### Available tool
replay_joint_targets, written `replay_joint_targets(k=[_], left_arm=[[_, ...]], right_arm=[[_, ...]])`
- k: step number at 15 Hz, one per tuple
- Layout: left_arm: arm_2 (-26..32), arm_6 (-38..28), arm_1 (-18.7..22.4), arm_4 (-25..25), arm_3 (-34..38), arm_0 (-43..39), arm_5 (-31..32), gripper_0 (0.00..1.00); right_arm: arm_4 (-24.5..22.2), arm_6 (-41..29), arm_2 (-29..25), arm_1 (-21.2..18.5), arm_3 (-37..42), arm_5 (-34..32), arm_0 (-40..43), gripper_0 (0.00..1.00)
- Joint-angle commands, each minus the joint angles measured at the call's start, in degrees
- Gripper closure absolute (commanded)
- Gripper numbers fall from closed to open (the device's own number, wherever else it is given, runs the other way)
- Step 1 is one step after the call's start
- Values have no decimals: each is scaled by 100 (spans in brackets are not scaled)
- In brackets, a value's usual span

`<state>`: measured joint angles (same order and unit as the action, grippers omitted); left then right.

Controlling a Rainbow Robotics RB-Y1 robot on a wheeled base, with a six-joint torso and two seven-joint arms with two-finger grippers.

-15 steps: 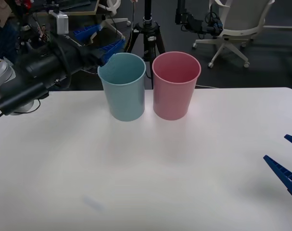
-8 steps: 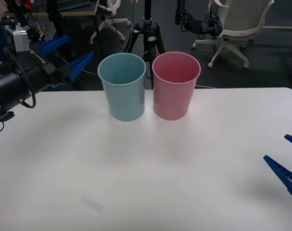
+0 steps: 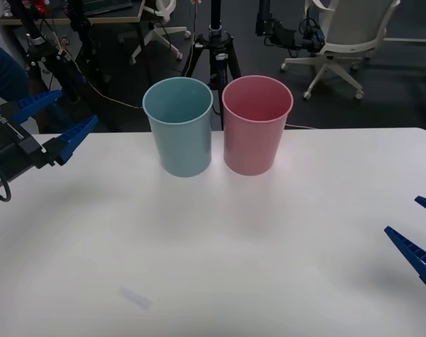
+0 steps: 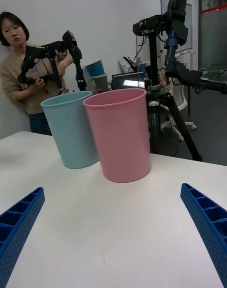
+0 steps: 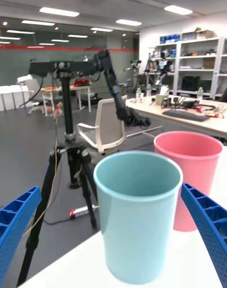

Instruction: Grasp the object on the table and drop it into the matching bin: aluminum can to the light blue bin, PET bottle to the pink bin.

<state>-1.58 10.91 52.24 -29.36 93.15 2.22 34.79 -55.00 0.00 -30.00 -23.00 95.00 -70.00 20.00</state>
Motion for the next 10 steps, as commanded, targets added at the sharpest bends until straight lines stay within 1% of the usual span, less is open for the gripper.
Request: replay_joint_targets(k=[1,3,5,7,10], left_arm=[[289,69,-109,27,-7,-591,81,0],[465,148,-267,0,-7,-960,81,0],[773,165,-601,-439,-7,-1268,160,0],[1063,104,-1058,-993,-7,-1444,336,0],[1265,51,-1506,-1283,-7,-1699,511,0]], right_arm=[[0,0,0,0,0,0,0,0],[0,0,0,0,0,0,0,0],[0,0,0,0,0,0,0,0],[0,0,0,0,0,0,0,0],[0,0,0,0,0,0,0,0]])
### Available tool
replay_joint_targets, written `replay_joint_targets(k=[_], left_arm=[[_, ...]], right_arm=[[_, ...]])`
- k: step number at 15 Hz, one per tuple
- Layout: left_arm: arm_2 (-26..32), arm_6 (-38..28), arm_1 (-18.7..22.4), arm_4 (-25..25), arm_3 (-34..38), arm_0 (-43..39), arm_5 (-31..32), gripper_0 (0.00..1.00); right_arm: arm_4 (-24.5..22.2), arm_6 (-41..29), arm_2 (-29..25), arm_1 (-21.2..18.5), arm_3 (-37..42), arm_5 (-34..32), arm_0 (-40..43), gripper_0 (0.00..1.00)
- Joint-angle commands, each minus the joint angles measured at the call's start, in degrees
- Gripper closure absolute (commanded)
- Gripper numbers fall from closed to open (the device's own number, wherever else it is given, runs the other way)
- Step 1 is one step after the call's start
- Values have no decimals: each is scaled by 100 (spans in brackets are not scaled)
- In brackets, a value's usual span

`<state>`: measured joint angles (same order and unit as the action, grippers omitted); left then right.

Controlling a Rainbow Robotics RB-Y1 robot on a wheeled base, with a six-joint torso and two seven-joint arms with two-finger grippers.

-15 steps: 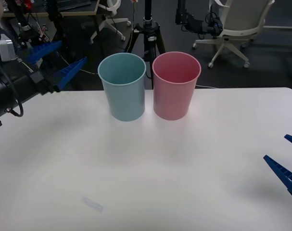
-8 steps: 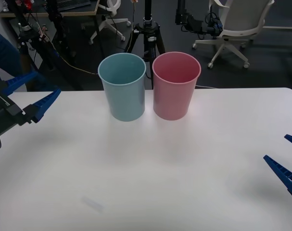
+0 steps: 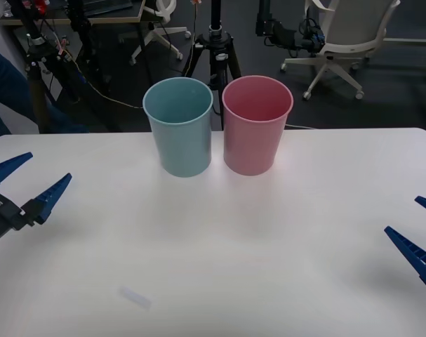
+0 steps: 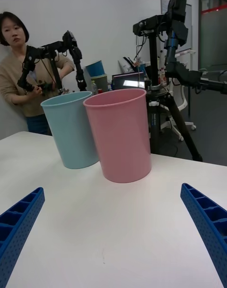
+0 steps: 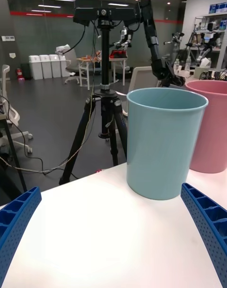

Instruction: Grasp the object on the table and drop it into the matching bin: aluminum can to the light blue bin, PET bottle to the pink bin.

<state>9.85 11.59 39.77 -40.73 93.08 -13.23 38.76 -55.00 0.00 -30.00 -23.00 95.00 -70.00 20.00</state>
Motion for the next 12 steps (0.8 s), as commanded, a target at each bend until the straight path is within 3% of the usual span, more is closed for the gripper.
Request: replay_joint_targets(k=[1,5,12], left_arm=[[281,-17,-461,-295,-1,-241,237,0],[1133,-78,-1340,-1121,-1,-382,791,0],[1160,-113,-1349,-998,-1,-584,844,0]], right_arm=[[0,0,0,0,0,0,0,0],[0,0,0,0,0,0,0,0],[0,0,0,0,0,0,0,0]])
